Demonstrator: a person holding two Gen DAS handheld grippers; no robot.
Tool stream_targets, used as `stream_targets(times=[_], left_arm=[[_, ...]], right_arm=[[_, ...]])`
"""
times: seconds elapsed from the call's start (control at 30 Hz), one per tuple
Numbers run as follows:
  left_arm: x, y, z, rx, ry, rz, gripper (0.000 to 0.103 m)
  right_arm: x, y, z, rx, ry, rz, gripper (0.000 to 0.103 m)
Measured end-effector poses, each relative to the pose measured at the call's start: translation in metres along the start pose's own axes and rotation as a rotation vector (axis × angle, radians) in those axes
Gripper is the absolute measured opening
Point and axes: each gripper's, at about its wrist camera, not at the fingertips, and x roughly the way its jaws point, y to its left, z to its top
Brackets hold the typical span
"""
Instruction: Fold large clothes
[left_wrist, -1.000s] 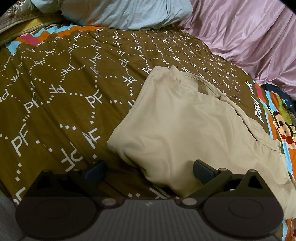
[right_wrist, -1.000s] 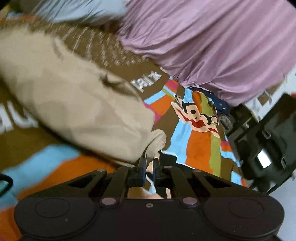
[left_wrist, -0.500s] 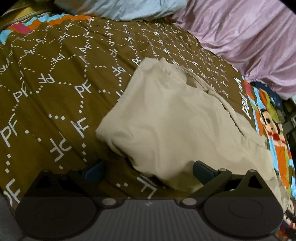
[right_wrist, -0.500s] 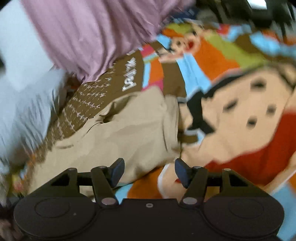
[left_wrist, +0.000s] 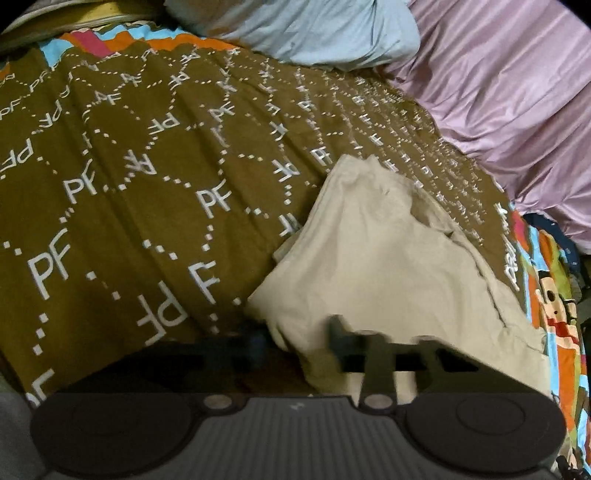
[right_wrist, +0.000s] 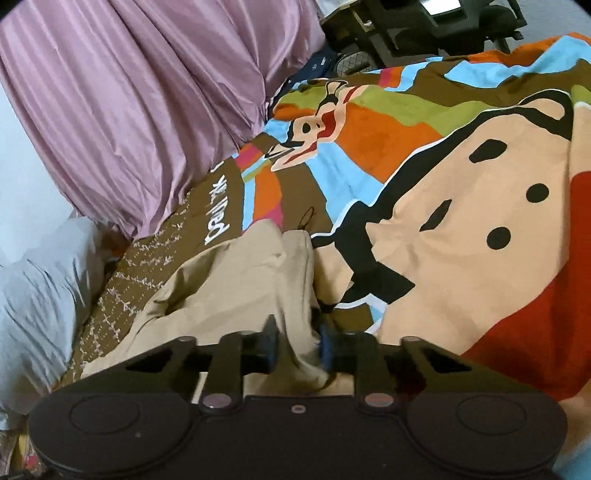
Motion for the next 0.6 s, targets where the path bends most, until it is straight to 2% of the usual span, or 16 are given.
stream_targets(times=[0.07,0.2,0.3,0.4,0.5,0.53,0.57,0.6], left_arm=[[-0.006,-0.003,0.001,0.007,-0.029,0.000,0.005],[-0.036,-0.009,0.005,0.036,-0.081,-0.010,0.002],[-0.064,-0.019,0.009,0.066,-0.029,0.058,0.002],[-0.085,-0.011,0.003,0.039,0.020,0.059,0.002],[-0.080,0.001,-0.009,0.052,0.049,0.053,0.002],[-0.076,0.007,-0.011,0.030,0.053,0.050,0.003],[-0.074,0.012,-0.013,0.007,0.056,0.043,0.004],[-0.071,0.015,-0.013,-0.005,0.057,0.034,0.010]], right_arm=[[-0.005,0.006,0.000,-0.042,-0.018,-0.003,0.012],[-0.025,0.027,0.002,-0.141,-0.029,-0.005,0.009],[-0.054,0.042,0.005,-0.192,-0.008,0.008,0.008],[-0.088,0.050,0.009,-0.247,-0.002,-0.001,0.008],[-0.109,0.045,0.007,-0.284,0.021,-0.012,0.009],[-0.111,0.043,0.004,-0.301,0.031,-0.018,0.010],[-0.111,0.040,0.000,-0.319,0.037,-0.036,0.012],[-0.111,0.036,-0.004,-0.327,0.041,-0.051,0.018]])
